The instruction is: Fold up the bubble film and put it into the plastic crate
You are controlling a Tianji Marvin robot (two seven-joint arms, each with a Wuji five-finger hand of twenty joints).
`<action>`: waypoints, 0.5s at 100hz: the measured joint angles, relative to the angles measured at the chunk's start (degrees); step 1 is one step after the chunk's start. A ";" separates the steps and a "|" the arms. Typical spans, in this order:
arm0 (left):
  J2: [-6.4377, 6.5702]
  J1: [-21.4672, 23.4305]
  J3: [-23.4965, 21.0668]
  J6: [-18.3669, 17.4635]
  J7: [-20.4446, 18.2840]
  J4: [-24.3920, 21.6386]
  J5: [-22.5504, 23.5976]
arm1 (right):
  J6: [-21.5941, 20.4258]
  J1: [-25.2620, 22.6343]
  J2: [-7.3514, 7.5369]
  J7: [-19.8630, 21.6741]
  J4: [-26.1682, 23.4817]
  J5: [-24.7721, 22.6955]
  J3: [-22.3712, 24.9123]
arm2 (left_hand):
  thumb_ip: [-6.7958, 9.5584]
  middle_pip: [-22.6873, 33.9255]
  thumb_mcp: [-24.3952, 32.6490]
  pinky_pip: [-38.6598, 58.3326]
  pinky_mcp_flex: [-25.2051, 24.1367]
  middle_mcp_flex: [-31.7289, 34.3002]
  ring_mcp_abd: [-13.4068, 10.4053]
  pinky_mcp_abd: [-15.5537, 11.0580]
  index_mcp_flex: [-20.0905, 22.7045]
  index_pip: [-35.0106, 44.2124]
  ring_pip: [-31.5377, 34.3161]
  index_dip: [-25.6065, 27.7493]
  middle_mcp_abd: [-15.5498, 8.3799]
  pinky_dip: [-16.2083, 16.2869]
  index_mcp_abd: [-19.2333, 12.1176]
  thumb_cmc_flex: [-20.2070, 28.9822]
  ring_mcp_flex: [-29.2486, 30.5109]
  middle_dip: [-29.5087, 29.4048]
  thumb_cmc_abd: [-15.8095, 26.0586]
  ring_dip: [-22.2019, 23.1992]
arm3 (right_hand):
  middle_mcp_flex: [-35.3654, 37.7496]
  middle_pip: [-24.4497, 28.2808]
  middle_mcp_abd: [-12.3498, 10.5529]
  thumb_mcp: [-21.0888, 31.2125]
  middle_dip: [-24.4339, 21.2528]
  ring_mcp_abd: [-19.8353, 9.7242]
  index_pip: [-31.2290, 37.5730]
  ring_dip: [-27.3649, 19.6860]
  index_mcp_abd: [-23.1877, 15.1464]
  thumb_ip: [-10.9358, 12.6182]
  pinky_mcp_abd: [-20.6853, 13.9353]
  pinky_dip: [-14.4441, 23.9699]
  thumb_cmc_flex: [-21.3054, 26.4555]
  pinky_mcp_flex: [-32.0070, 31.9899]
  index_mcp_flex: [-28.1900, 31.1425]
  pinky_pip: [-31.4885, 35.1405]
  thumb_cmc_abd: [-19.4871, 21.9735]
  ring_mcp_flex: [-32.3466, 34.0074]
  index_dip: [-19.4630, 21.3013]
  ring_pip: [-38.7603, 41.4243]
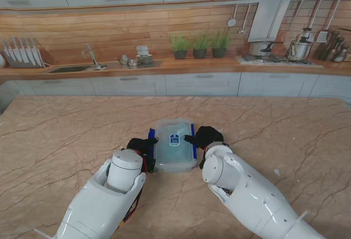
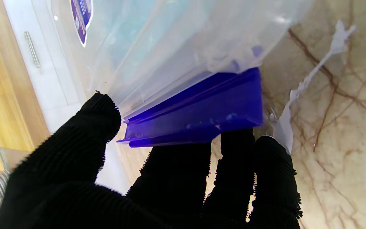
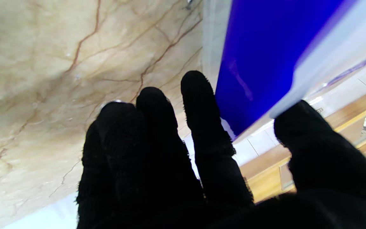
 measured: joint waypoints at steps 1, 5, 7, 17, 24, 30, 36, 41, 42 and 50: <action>0.11 0.00 0.10 -0.02 -0.28 -0.02 0.43 | -0.01 0.00 0.00 0.01 0.00 0.02 0.00 | 0.03 0.00 -0.56 -0.08 0.00 0.00 0.00 0.00 0.10 0.54 0.00 -0.02 0.00 -0.03 -0.25 0.02 0.00 0.06 0.45 -0.10 | 0.00 0.00 0.00 0.00 0.00 0.01 0.00 0.00 0.02 0.00 0.00 0.00 0.00 0.00 0.00 0.00 0.00 0.00 0.00 0.00; 0.61 0.04 0.41 -0.11 -1.75 -0.19 1.88 | -0.07 0.01 0.00 0.04 0.00 0.14 0.01 | 0.19 0.01 -3.04 -0.20 -0.44 0.00 0.02 0.02 0.79 1.18 0.00 -0.07 0.00 -0.51 -0.85 0.67 -0.06 0.13 2.60 -0.55 | 0.00 0.00 0.01 0.00 -0.01 0.02 0.00 0.00 0.26 0.00 0.00 0.00 0.00 0.00 0.00 -0.01 0.07 0.00 0.01 0.00; 0.88 0.10 0.47 -0.18 -2.56 -0.35 2.31 | -0.11 0.00 0.00 0.04 0.00 0.24 0.02 | 0.31 0.01 -3.71 -0.51 -0.70 0.00 0.17 0.02 1.33 1.23 0.00 -0.09 0.01 -0.56 -0.89 1.23 -0.14 0.27 2.79 -0.57 | 0.00 0.00 0.01 0.00 -0.01 0.02 0.00 0.00 0.40 0.00 0.01 0.00 0.00 -0.01 0.00 -0.01 0.09 0.00 0.01 0.00; 1.85 0.66 0.37 -0.30 -3.56 -1.72 1.58 | -0.40 -0.16 0.02 0.07 -0.18 0.67 0.20 | 0.36 0.01 -6.24 -2.16 -2.66 -0.04 1.00 0.17 2.25 1.23 -0.28 -0.80 1.96 -0.83 -0.92 4.50 -0.93 0.72 4.32 -0.60 | 0.00 0.00 0.04 0.00 -0.02 0.04 -0.01 0.00 0.50 0.00 0.01 0.00 0.58 -0.01 0.00 -0.03 0.00 -0.01 0.01 0.00; 2.41 0.98 0.48 -0.30 -4.32 -2.47 1.65 | -0.62 -0.38 0.04 0.09 -0.39 0.68 0.31 | 0.58 0.01 -6.83 -2.24 -3.36 -0.07 1.05 0.20 2.25 1.23 -0.79 -0.80 1.99 -1.33 -0.78 5.04 -1.55 0.81 4.64 -0.63 | 0.00 0.00 0.05 0.00 -0.02 0.05 -0.03 0.00 0.68 0.00 0.02 0.00 0.58 -0.01 0.00 -0.03 0.00 -0.01 0.01 -0.01; 2.96 1.01 0.94 -0.28 -5.71 -2.71 3.73 | -0.74 -0.51 0.04 0.09 -0.46 0.68 0.41 | 0.73 0.01 -7.22 -2.45 -3.53 -0.08 1.11 0.21 2.25 1.23 -1.02 -0.80 1.99 -1.38 -0.77 5.01 -1.90 0.86 4.69 -0.84 | 0.00 0.00 0.06 0.00 -0.02 0.05 -0.04 0.00 0.72 0.00 0.02 0.00 0.58 -0.01 0.00 -0.03 0.00 -0.01 0.01 -0.01; 3.54 0.95 1.77 -0.26 -7.06 -2.96 6.94 | -0.91 -0.59 0.06 0.07 -0.50 0.67 0.49 | 0.88 -0.02 -7.79 -2.86 -3.57 -0.08 1.20 0.27 2.25 1.23 -1.40 -0.80 2.01 -1.47 -0.77 4.92 -2.05 0.87 5.73 -1.28 | 0.00 0.00 0.06 0.00 -0.02 0.05 -0.05 0.00 0.74 0.00 0.02 0.00 0.59 -0.01 0.00 -0.03 0.00 -0.01 0.01 -0.01; 4.12 0.76 2.73 -0.26 -8.22 -3.15 9.73 | -1.08 -0.66 0.08 0.03 -0.52 0.65 0.53 | 0.97 -0.51 -8.19 -2.95 -3.57 -0.11 1.38 0.34 2.25 1.27 -1.61 -0.77 2.02 -1.89 -0.66 4.85 -2.10 0.87 6.65 -1.36 | 0.00 0.00 0.06 0.00 -0.02 0.06 -0.04 0.00 0.96 0.00 0.03 0.00 0.60 -0.01 0.00 -0.04 0.00 -0.01 0.01 -0.01; 4.26 0.70 2.95 -0.26 -8.49 -3.19 10.31 | -1.11 -0.67 0.09 0.03 -0.52 0.64 0.54 | 0.99 -0.51 -8.26 -2.98 -3.57 -0.11 1.49 0.38 2.25 1.27 -1.70 -0.75 2.02 -1.96 -0.44 4.84 -2.21 0.87 6.97 -1.38 | 0.00 0.00 0.06 0.00 -0.02 0.06 -0.04 0.00 1.07 0.00 0.02 0.00 0.60 -0.01 0.00 -0.04 0.03 -0.01 0.01 -0.01; 5.68 0.05 5.10 -0.21 -11.40 -3.51 15.67 | -1.42 -0.71 0.18 0.02 -0.53 0.54 0.54 | 1.10 -1.24 -9.34 -3.05 -4.22 -1.35 1.65 0.52 1.42 1.30 -2.34 0.14 2.66 -2.99 1.30 4.13 -3.20 0.99 11.14 -2.04 | 0.00 0.00 0.06 0.28 -0.03 0.08 -0.04 0.00 1.90 0.09 0.02 0.00 0.74 -0.01 0.00 -0.04 0.10 -0.01 0.01 -0.01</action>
